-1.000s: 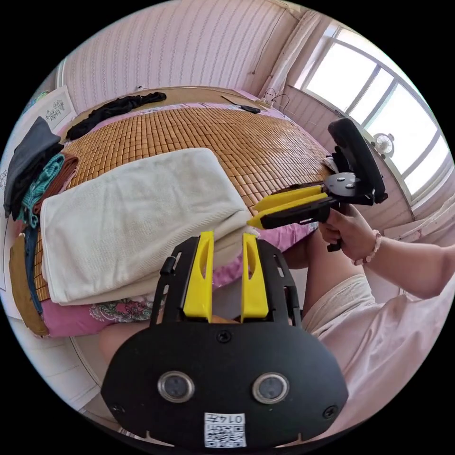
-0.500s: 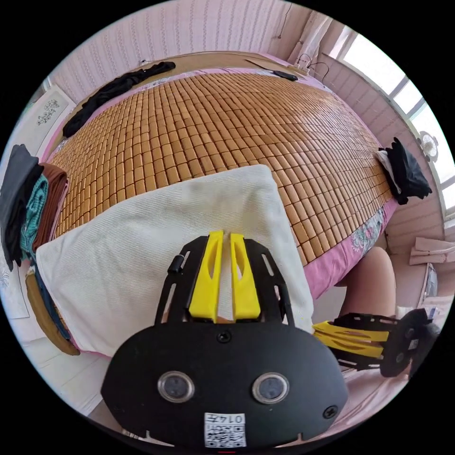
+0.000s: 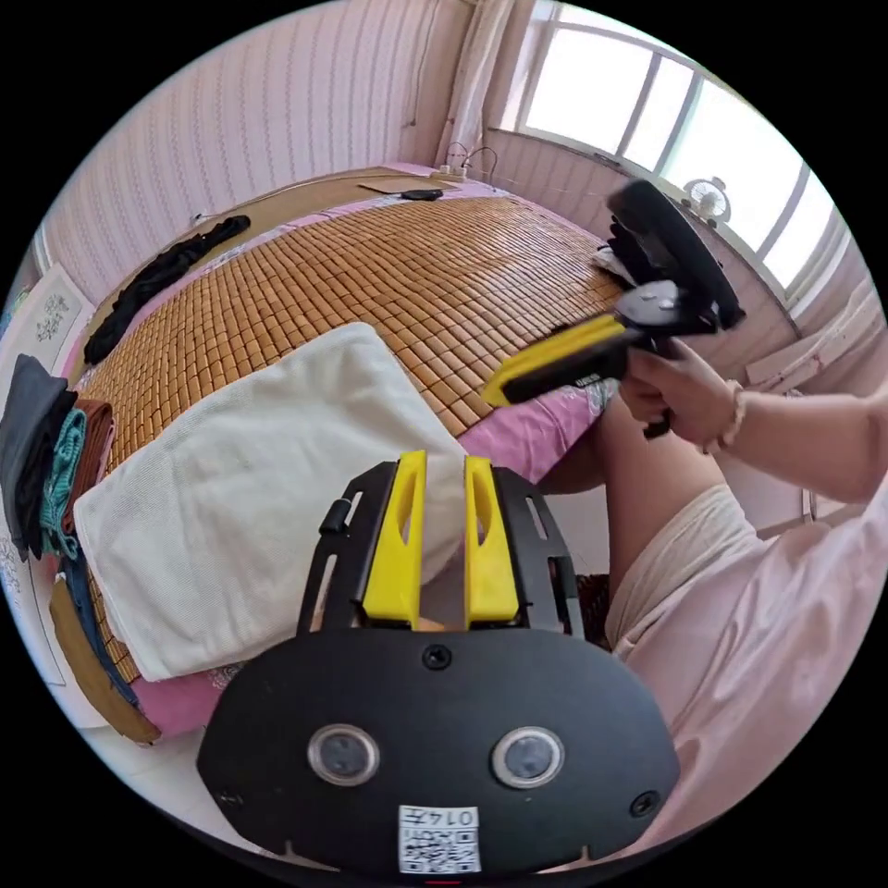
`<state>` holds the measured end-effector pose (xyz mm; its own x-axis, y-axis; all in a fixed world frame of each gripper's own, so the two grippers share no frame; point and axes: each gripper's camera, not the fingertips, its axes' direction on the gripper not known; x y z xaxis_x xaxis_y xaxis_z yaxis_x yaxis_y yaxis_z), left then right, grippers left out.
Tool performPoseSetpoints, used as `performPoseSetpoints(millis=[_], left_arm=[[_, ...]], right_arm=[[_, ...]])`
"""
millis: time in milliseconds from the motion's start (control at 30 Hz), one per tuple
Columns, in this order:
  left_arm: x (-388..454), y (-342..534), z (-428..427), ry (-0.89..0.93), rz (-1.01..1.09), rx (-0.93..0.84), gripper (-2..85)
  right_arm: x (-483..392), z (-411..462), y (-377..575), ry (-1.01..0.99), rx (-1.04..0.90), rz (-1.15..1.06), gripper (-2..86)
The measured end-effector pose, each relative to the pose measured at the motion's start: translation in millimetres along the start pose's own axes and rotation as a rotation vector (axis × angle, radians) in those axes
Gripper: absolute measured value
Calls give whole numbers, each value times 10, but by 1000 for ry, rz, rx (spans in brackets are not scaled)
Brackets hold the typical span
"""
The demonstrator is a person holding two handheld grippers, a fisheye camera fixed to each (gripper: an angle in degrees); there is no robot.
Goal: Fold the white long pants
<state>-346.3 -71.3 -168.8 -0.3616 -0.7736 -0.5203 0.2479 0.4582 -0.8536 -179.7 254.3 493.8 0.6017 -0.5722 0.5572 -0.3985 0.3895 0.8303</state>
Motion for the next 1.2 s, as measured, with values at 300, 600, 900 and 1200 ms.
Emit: performPoseSetpoints(millis=[300, 600, 900, 1200], left_arm=[[1284, 238, 971, -266, 465, -259, 55], [1504, 373, 1192, -386, 829, -395, -8], [949, 108, 741, -120, 764, -370, -10], [-516, 192, -269, 294, 4, -5, -8]], right_arm=[[810, 404, -1100, 22, -40, 178, 122], [1123, 504, -1516, -19, -182, 68, 57], [1626, 623, -1360, -113, -172, 209, 64], [1541, 571, -44, -380, -143, 229, 159]])
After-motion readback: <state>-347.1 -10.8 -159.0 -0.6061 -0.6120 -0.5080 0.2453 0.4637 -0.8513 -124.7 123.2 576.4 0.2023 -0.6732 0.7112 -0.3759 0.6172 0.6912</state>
